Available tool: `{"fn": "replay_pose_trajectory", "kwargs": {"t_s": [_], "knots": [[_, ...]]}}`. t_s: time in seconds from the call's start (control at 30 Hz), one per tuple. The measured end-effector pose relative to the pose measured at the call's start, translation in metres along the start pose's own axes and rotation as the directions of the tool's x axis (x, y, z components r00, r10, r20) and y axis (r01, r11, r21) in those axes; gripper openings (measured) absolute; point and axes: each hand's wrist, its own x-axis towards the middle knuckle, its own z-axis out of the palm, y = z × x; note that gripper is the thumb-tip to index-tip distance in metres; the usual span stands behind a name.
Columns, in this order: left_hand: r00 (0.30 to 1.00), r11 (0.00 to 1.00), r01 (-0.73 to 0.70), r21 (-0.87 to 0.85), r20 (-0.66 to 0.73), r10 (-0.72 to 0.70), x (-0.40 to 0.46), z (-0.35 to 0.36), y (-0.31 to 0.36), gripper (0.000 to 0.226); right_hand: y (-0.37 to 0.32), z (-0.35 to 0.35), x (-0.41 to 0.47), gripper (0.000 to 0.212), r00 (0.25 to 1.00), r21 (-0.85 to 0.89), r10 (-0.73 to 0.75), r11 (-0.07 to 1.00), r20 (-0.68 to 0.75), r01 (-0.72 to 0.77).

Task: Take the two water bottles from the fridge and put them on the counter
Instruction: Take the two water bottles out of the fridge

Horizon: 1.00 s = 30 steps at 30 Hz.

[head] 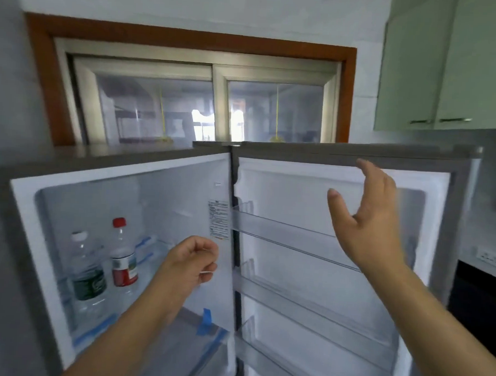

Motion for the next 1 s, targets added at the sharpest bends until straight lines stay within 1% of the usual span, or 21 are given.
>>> {"fn": "replay_pose_trajectory", "kwargs": {"t_s": [0.07,0.13,0.23,0.3,0.37,0.47,0.57,0.63,0.7,0.77,0.83,0.93,1.0], "knots": [[0.998,1.0,0.031,0.0,-0.061,-0.031,0.01,-0.027,0.0,0.013,-0.019,0.039,-0.012,0.059,0.989,0.095,0.006,0.995,0.145,-0.02],[0.992,0.998,0.057,0.01,-0.113,-0.055,0.02,-0.056,-0.002,0.011,-0.034,0.08,-0.021,0.052,0.95,0.176,0.043,0.979,0.309,-0.102],[0.983,0.998,0.058,0.039,-0.175,-0.051,0.03,-0.099,-0.006,0.006,-0.047,0.145,-0.031,0.033,0.844,0.224,0.068,0.95,0.533,-0.218],[0.975,0.997,0.07,0.04,-0.212,-0.06,0.035,-0.121,-0.012,0.006,-0.055,0.184,-0.037,0.025,0.772,0.23,0.058,0.938,0.633,-0.259],[0.963,0.994,0.104,0.027,-0.251,-0.094,0.039,-0.136,-0.019,0.007,-0.061,0.219,-0.04,0.019,0.719,0.249,0.04,0.923,0.694,-0.292],[0.936,0.989,0.141,0.038,-0.33,-0.121,0.044,-0.147,-0.027,0.012,-0.073,0.267,-0.04,0.017,0.642,0.271,-0.015,0.914,0.767,-0.303],[0.893,0.987,0.14,0.083,-0.441,-0.09,0.052,-0.147,-0.027,0.015,-0.083,0.313,-0.034,0.017,0.61,0.327,-0.051,0.878,0.791,-0.349],[0.857,0.987,0.133,0.09,-0.511,-0.069,0.06,-0.144,-0.026,0.016,-0.086,0.339,-0.029,0.014,0.581,0.36,-0.092,0.858,0.809,-0.366],[0.796,0.99,0.125,0.069,-0.602,-0.059,0.068,-0.141,-0.026,0.015,-0.087,0.36,-0.025,0.013,0.545,0.387,-0.136,0.842,0.827,-0.377],[0.724,0.993,0.103,0.057,-0.689,-0.036,0.073,-0.138,-0.028,0.014,-0.084,0.376,-0.021,0.017,0.51,0.402,-0.163,0.822,0.845,-0.403],[0.65,0.996,0.063,0.07,-0.76,0.012,0.08,-0.134,-0.032,0.021,-0.076,0.389,-0.015,0.018,0.484,0.415,-0.185,0.804,0.855,-0.426],[0.504,0.984,0.062,0.166,-0.856,0.112,0.098,-0.137,-0.04,0.033,-0.065,0.404,-0.01,0.014,0.438,0.411,-0.185,0.76,0.88,-0.504],[0.406,0.959,0.114,0.258,-0.894,0.192,0.116,-0.148,-0.042,0.046,-0.059,0.41,-0.012,0.01,0.424,0.403,-0.173,0.734,0.889,-0.546]]}}
